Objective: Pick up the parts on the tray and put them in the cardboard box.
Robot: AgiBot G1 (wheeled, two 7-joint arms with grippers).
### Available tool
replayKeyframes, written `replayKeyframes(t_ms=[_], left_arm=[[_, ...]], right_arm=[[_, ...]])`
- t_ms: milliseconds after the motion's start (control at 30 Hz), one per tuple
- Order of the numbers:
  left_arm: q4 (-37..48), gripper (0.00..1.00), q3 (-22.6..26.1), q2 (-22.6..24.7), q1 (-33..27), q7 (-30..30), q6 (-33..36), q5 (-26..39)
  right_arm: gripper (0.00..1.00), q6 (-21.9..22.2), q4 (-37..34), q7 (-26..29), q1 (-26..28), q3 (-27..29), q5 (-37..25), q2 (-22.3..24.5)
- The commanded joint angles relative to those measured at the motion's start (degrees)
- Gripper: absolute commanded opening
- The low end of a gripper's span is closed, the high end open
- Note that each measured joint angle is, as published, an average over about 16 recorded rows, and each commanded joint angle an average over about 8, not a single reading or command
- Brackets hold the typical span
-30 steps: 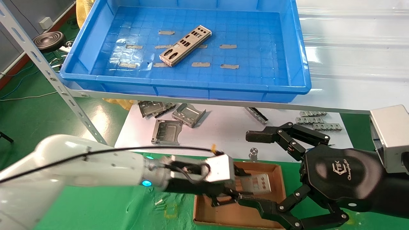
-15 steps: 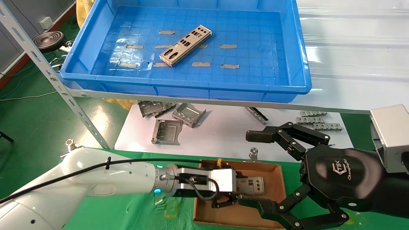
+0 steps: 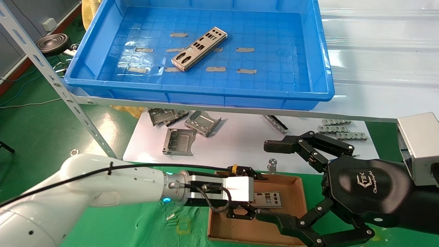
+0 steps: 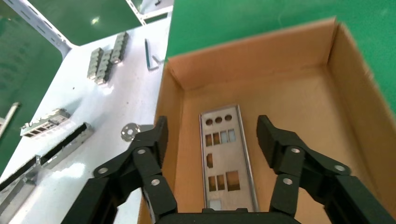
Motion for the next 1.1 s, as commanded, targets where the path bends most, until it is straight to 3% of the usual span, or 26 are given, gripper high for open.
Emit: replayKeyframes(t_ms=[33,433,900,1100], left_arm=[[-0.1,1.0,-0.1,-0.3,-0.2,0.1,0.7,-0.7],[0.4,1.0,-3.4,-5.7,1.0,-10.5,15.7,-12.3],[0.2,1.0,-3.7,-6.1,1.3,-10.6,15.7,-12.6],[-2.1,1.0,-5.7,-8.3,2.4,-12.2,16.2,-13.4]], right_arm=[[1.0,0.0,0.0,0.0,0.0,0.0,0.0,0.0],[1.0,0.0,0.0,0.0,0.0,0.0,0.0,0.0],[1.0,0.0,0.0,0.0,0.0,0.0,0.0,0.0],[1.0,0.0,0.0,0.0,0.0,0.0,0.0,0.0]])
